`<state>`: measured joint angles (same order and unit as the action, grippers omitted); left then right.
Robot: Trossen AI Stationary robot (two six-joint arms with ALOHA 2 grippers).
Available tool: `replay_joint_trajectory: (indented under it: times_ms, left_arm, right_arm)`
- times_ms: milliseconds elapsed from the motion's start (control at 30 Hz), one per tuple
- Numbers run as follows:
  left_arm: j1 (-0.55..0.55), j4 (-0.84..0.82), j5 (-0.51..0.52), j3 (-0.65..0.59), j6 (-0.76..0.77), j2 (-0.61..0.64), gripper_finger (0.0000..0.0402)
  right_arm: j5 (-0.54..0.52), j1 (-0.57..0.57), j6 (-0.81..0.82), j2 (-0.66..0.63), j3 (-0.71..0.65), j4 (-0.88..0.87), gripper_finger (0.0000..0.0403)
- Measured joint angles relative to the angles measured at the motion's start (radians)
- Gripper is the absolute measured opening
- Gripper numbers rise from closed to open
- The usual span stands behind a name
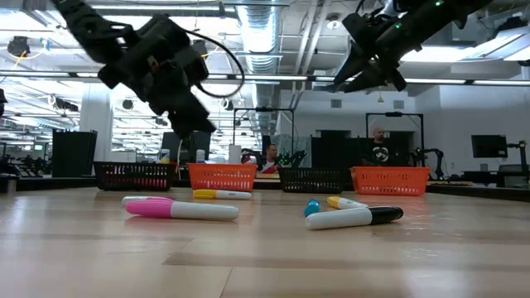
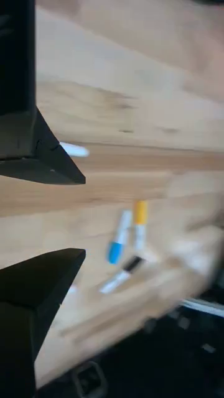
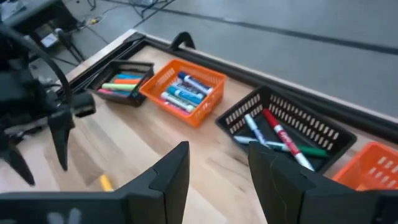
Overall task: Pick & Place Markers
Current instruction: Put the small yellow highlighter pen into the right orange bin
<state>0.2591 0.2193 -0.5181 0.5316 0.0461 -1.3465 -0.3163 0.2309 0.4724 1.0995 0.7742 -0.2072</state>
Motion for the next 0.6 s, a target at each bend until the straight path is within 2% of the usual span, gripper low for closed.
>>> replay_joint_trajectory:
  times_ms: [67, 167, 400, 600]
  left_arm:
    - [0.0, -0.114, 0.0, 0.047, -0.036, -0.023, 0.0177]
    - [0.0, -0.195, 0.003, 0.095, -0.064, -0.051, 0.0177]
    - [0.0, -0.205, 0.06, 0.15, -0.068, -0.056, 0.0177]
    - [-0.008, -0.228, 0.065, 0.177, -0.066, -0.08, 0.0177]
  right_arm:
    - [-0.03, -0.01, -0.001, 0.0, 0.0, 0.007, 0.0152]
    - [-0.034, -0.007, -0.007, 0.0, 0.0, 0.007, 0.0152]
    - [-0.023, -0.006, -0.075, -0.031, -0.003, 0.004, 0.0141]
    - [-0.022, -0.008, -0.106, -0.147, -0.081, 0.054, 0.0124]
